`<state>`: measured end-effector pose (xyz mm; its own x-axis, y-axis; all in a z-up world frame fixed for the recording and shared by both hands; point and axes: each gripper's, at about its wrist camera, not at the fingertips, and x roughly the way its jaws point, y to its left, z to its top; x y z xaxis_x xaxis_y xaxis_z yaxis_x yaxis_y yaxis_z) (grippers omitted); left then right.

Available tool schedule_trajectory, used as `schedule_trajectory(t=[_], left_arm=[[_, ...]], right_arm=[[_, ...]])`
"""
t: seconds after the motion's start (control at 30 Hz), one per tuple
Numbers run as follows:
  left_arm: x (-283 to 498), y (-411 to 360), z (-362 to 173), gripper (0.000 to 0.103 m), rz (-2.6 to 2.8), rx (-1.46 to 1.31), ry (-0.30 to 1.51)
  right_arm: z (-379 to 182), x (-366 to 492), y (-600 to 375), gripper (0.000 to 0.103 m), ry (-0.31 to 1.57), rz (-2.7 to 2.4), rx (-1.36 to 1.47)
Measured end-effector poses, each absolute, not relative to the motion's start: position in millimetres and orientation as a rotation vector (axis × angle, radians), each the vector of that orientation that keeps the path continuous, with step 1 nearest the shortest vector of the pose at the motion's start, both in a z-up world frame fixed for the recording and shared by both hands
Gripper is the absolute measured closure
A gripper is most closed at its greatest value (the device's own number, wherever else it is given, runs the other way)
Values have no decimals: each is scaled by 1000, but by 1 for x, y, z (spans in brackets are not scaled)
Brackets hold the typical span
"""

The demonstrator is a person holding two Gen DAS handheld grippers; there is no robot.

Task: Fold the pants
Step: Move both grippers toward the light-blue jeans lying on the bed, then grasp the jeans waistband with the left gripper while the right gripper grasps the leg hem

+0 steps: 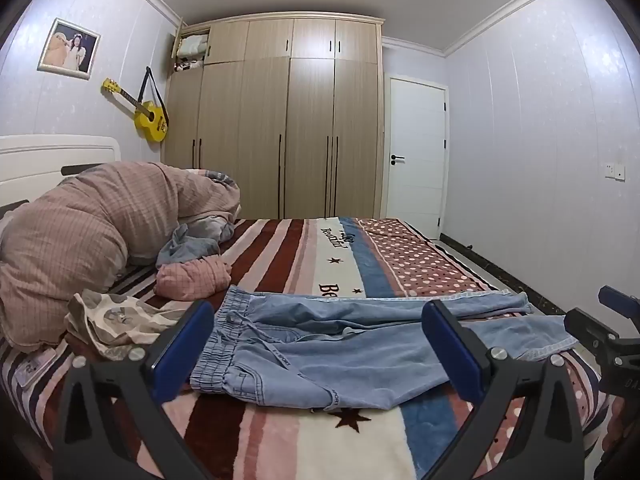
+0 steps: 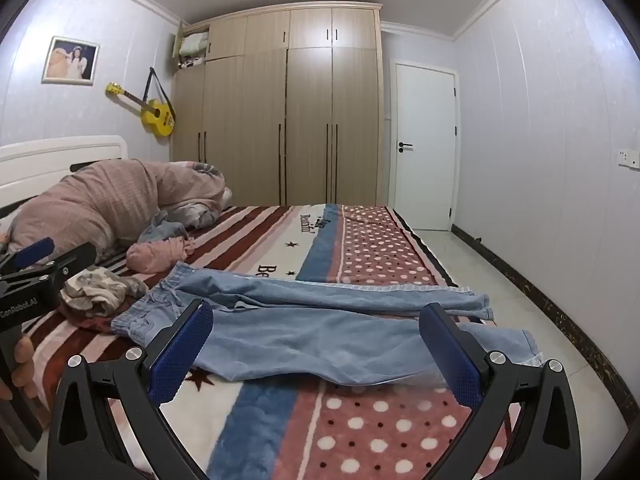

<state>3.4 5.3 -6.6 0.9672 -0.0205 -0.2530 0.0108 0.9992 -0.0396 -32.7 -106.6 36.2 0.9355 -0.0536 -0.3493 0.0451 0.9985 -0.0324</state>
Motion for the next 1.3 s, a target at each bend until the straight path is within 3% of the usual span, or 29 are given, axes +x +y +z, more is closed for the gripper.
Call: schedule_trajectory(t=[0.9,1.17,1.3], left_arm=[[21,8,-18,1,-13,-38,312],[53,17,-54,1,-37,-29,458],[81,28,-94,1,-41,-13,596]], right_arm=[[31,-29,-109,1,376,-57,-16],[4,-10,-131,1,432,-84,94],[-32,12,-146,1,559,-63,170]])
